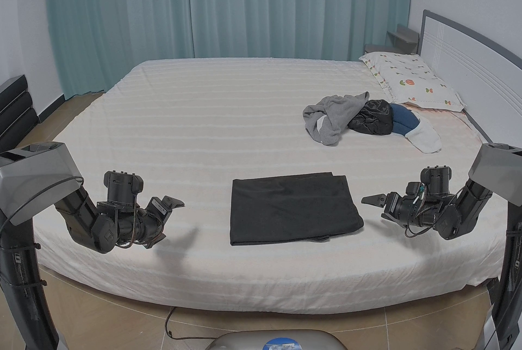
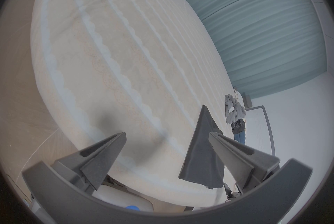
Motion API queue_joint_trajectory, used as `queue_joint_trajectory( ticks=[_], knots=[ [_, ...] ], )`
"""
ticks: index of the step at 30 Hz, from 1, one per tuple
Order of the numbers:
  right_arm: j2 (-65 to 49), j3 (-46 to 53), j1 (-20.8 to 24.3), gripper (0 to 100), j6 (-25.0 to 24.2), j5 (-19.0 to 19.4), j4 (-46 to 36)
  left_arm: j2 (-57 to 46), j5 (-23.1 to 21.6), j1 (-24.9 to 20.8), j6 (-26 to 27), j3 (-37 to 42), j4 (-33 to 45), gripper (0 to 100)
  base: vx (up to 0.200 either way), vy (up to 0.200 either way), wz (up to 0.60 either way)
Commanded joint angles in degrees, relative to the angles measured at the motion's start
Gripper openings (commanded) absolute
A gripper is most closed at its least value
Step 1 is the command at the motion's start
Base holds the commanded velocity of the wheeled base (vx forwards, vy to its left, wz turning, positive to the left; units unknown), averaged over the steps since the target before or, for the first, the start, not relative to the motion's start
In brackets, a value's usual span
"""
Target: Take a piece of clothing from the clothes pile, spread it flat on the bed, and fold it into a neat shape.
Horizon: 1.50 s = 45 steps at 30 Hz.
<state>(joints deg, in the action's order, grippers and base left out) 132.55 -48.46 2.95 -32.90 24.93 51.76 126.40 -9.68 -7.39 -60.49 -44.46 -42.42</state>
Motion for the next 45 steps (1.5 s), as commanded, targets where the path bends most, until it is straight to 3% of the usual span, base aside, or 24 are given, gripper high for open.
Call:
queue_joint_trajectory(
  ticks=[1, 5, 14, 23, 31, 35, 40, 45],
  knots=[
    [0.2, -0.6, 0.1, 100, 0.0, -0.3, 0.0, 0.0, 0.8, 0.0, 0.0, 0.4, -0.3, 100, 0.000, 0.000, 0.00],
    [0.2, -0.6, 0.5, 100, -0.1, -0.3, -0.1, 0.0, 1.3, -0.4, -0.1, 0.4, -0.3, 100, 0.000, 0.000, 0.00],
    [0.3, -0.7, 1.0, 100, -0.2, -0.1, -0.1, -0.1, 1.3, -1.1, -0.2, 0.3, -0.3, 100, 0.200, 0.000, 0.00],
    [0.8, -0.7, 1.6, 100, -0.2, -0.1, -0.1, 0.0, 1.3, -2.3, -0.2, 0.0, 0.0, 100, 0.000, 0.000, 0.00],
    [1.1, -1.6, 2.3, 100, -0.4, -0.3, -0.1, 0.1, 1.3, -3.8, -0.2, -0.3, 0.0, 100, 0.000, -0.200, 0.00],
    [1.3, -3.0, 3.6, 100, -3.3, -0.5, -0.1, 0.2, 1.3, -3.8, -0.2, -1.2, 0.1, 100, 0.000, -0.200, 0.00],
    [4.2, -8.0, 6.5, 100, -8.8, -5.2, -0.1, 0.6, 1.5, -3.8, -0.2, -1.9, 0.1, 100, 0.000, 0.000, 0.00],
    [5.2, -9.4, 8.4, 100, -11.2, -5.9, 0.0, 1.1, 3.2, -3.9, -0.3, -2.3, -0.1, 100, 0.000, 0.000, 0.00]
  ],
)
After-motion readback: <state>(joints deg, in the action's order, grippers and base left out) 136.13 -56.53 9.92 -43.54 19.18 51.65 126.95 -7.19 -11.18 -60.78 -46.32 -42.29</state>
